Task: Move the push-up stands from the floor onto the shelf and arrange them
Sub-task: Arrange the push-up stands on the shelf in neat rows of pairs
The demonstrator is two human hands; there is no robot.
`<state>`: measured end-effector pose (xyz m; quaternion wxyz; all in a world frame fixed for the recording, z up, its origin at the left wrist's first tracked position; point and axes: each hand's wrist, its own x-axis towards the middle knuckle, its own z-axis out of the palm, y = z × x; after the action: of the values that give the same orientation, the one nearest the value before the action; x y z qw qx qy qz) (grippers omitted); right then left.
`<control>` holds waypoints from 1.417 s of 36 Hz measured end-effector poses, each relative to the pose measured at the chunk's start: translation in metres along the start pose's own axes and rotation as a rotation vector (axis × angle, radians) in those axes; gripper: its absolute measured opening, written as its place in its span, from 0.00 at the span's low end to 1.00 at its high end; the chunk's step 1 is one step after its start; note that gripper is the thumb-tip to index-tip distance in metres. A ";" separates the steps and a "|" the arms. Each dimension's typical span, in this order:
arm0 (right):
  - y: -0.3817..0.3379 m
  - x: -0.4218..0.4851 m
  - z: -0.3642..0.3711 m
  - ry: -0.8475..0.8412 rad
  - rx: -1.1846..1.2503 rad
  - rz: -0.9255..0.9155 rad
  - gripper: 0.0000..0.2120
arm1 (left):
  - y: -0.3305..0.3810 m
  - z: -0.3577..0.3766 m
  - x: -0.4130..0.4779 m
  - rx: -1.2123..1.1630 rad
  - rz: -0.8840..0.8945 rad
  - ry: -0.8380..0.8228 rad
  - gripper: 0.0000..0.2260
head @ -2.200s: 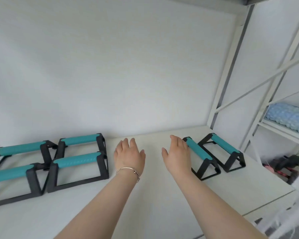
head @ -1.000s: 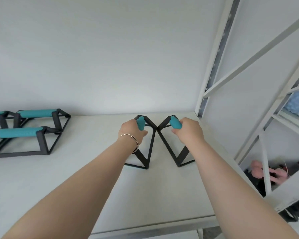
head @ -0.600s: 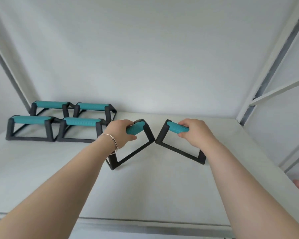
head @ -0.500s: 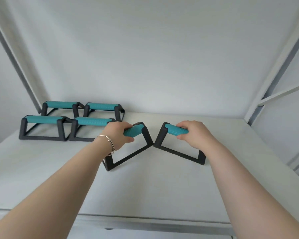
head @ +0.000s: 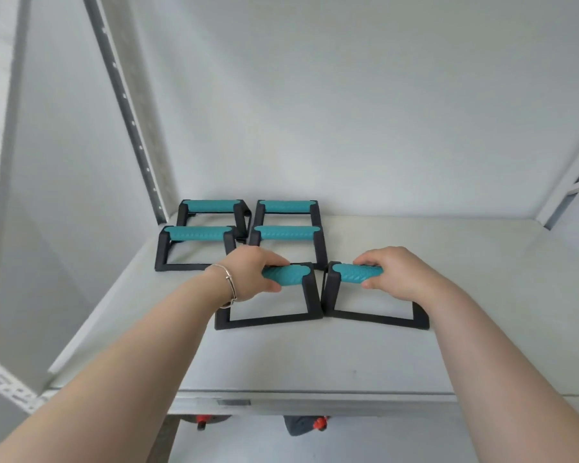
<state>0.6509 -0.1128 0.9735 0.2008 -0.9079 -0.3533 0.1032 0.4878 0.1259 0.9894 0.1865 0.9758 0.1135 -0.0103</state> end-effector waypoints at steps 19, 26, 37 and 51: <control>-0.072 0.006 0.036 -0.067 0.087 -0.052 0.21 | -0.093 -0.029 -0.042 -0.004 -0.077 0.001 0.20; -0.091 0.010 0.048 -0.081 0.031 -0.079 0.21 | -0.124 -0.028 -0.051 0.021 -0.119 -0.008 0.21; -0.113 0.023 0.066 -0.089 0.017 -0.140 0.21 | -0.151 -0.037 -0.058 0.050 -0.159 -0.016 0.21; -0.113 0.040 0.076 -0.035 -0.012 -0.235 0.17 | -0.154 -0.018 -0.058 -0.105 -0.202 0.125 0.17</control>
<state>0.5871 0.0125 0.9533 0.1999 -0.8595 -0.4611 0.0927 0.3964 0.2590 0.9542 0.2278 0.9471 0.2228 0.0376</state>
